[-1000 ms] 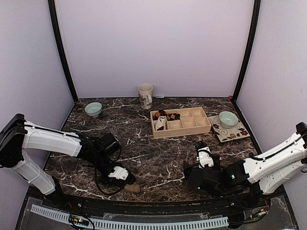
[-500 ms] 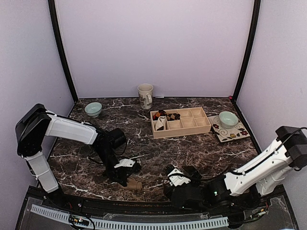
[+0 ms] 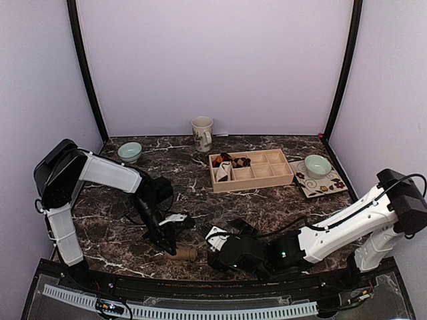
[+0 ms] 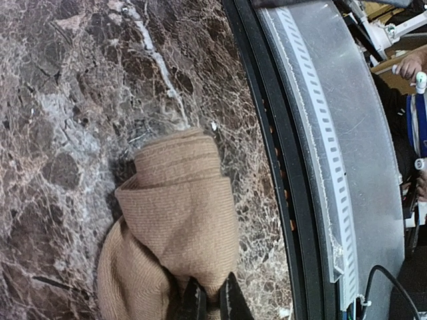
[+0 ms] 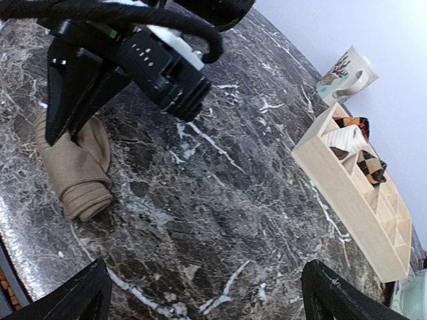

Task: Roll the socks
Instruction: Roll the sock at the center of the board, then pick up the sock from the center of the board.

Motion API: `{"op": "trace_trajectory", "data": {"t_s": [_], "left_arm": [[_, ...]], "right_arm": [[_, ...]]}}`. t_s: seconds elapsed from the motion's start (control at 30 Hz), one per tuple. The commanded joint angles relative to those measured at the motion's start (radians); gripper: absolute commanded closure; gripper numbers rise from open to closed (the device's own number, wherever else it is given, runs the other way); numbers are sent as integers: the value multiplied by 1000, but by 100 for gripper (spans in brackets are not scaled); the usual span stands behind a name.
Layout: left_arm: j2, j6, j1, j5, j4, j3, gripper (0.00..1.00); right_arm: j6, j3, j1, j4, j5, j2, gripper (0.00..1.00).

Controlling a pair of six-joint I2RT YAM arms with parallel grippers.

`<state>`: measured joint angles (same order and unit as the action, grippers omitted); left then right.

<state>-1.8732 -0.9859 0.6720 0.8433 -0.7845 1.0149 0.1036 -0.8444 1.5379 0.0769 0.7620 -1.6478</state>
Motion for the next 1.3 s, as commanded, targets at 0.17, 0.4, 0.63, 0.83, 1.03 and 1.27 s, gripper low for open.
{"op": "trace_trajectory", "data": {"t_s": [0.17, 0.4, 0.63, 0.83, 1.03, 1.27], "left_arm": [[-46, -15, -12, 7, -63, 29, 100], [-68, -3, -19, -13, -69, 48, 100], [-83, 14, -23, -25, -57, 51, 100], [-98, 29, -25, -51, -54, 60, 100], [-98, 21, -26, -45, -60, 61, 100], [-96, 10, -28, -43, -73, 59, 100]], "right_arm": [[48, -53, -101, -39, -231, 119, 1], [-101, 67, -47, 266, -343, 64, 1], [-121, 6, -74, 373, -561, -106, 1], [-191, -104, -95, 381, -618, -241, 13], [-199, -166, -150, 422, -703, -334, 27], [-249, -159, -168, 426, -699, -376, 28]]}}
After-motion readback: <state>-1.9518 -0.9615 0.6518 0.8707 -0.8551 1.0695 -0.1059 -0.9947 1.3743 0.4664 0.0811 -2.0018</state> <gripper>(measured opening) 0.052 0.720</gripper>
